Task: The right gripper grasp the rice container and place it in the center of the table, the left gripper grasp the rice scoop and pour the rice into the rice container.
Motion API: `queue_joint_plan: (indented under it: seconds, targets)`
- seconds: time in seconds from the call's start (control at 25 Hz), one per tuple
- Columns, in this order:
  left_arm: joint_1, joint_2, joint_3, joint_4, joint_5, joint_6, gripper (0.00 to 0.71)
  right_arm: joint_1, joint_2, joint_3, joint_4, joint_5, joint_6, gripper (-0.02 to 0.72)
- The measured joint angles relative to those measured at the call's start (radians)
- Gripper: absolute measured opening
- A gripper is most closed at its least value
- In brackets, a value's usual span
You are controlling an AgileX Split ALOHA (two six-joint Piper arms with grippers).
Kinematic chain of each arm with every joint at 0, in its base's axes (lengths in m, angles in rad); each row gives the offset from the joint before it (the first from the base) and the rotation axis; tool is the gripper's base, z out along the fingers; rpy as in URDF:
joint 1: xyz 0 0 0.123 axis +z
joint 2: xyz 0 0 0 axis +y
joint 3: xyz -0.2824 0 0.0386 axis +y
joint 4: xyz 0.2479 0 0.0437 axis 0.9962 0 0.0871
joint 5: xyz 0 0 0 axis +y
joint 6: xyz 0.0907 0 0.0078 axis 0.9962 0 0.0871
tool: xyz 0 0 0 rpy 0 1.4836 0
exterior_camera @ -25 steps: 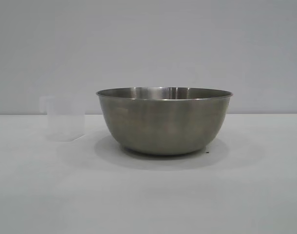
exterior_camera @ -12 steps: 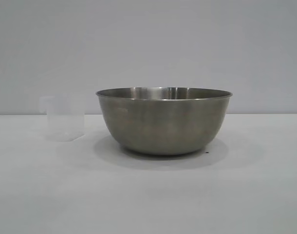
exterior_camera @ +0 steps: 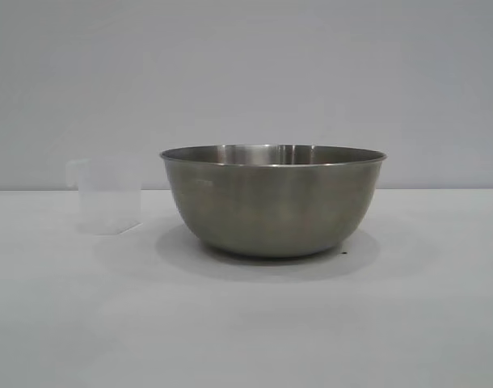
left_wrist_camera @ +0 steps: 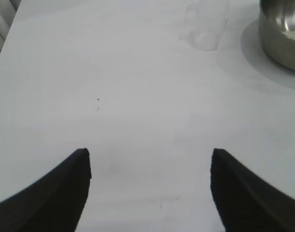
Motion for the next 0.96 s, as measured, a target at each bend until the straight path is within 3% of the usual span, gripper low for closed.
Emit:
queue_joint_plan:
  seconds: [0.96]
  targets:
    - [0.000, 0.000, 0.000, 0.017, 0.000, 0.000, 0.461, 0.000, 0.000, 0.000, 0.000, 0.000, 0.000, 0.549]
